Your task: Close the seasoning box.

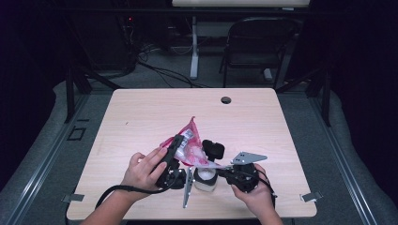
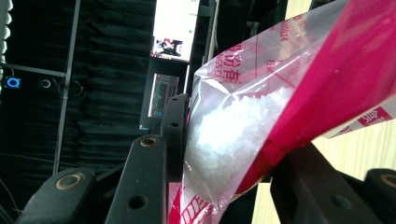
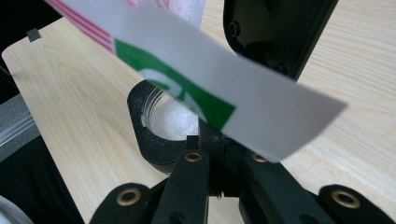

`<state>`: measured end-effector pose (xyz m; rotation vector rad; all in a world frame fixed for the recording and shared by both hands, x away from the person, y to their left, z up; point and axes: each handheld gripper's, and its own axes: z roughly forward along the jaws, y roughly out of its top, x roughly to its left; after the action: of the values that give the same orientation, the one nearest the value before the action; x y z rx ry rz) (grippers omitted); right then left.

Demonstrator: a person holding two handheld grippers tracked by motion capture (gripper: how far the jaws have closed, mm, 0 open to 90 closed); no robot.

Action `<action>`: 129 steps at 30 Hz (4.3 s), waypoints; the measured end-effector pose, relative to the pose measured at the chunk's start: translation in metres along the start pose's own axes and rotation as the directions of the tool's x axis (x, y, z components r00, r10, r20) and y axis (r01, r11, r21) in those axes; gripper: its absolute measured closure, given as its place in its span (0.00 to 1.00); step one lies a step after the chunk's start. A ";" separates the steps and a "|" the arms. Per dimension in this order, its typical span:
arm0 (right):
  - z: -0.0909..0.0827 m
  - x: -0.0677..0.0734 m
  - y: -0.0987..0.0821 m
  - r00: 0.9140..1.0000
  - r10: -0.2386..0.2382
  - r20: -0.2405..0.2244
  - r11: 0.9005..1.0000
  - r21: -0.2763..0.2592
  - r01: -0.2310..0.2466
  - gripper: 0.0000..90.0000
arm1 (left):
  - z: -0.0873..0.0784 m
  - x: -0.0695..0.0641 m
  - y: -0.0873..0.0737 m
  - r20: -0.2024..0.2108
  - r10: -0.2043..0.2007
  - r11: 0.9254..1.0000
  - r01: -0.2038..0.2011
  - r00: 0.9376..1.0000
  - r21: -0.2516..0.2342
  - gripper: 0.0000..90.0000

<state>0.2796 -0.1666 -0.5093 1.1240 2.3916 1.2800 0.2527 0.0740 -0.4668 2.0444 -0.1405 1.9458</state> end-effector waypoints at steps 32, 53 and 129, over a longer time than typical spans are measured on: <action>-0.002 0.001 0.001 1.000 -0.012 0.011 1.000 -0.005 0.012 1.00 | 0.003 -0.012 -0.018 0.048 -0.083 0.995 0.080 0.995 0.059 0.74; -0.001 0.002 0.001 1.000 -0.016 0.012 1.000 -0.006 0.016 1.00 | 0.003 -0.013 -0.020 0.049 -0.090 0.994 0.087 0.995 0.063 0.74; -0.001 0.011 0.020 0.998 -0.055 0.000 0.996 -0.072 0.055 1.00 | 0.003 -0.052 -0.064 0.206 -0.352 0.927 0.311 0.913 0.208 0.78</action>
<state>0.2825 -0.1529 -0.4918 1.0298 2.3409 1.3375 0.2698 0.1260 -0.5282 2.2341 0.3155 1.5460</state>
